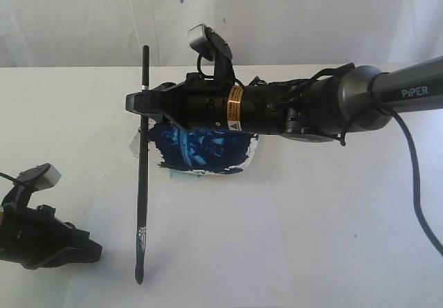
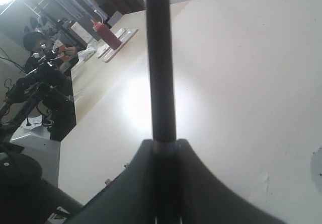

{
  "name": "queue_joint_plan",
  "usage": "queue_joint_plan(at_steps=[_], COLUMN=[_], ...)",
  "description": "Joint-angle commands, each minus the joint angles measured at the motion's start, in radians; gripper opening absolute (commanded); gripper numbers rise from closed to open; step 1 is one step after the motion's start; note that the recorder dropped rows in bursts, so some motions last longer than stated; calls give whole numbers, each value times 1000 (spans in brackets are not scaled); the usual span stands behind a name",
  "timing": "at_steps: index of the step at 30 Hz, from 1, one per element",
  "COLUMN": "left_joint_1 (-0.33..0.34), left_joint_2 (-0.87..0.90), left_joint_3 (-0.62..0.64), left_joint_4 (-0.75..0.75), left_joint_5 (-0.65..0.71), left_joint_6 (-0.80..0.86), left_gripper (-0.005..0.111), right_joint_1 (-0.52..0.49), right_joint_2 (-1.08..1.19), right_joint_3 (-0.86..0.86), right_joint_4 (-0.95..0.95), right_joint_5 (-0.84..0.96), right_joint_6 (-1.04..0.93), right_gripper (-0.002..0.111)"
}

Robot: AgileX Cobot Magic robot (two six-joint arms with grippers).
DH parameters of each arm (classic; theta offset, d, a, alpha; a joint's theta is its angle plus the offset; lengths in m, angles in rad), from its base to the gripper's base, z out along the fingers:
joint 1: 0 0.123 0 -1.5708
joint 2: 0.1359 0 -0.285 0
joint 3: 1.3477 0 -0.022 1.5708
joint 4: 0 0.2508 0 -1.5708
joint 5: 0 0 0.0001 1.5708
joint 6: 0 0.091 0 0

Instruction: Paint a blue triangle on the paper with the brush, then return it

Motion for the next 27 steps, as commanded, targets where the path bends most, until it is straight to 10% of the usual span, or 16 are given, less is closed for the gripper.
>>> queue_joint_plan(at_steps=[1,27], left_joint_1=[-4,-4], left_joint_2=[-11,-11], left_joint_3=[5,5], left_joint_4=[7,7], left_joint_5=[14,14], left_joint_6=[1,1], left_gripper=[0,0], right_joint_1=[0,0], right_joint_2=[17,17], right_joint_3=[1,1], right_joint_4=[55,60], right_joint_5=[15,42], right_joint_6=[-24,-24], right_gripper=[0,0])
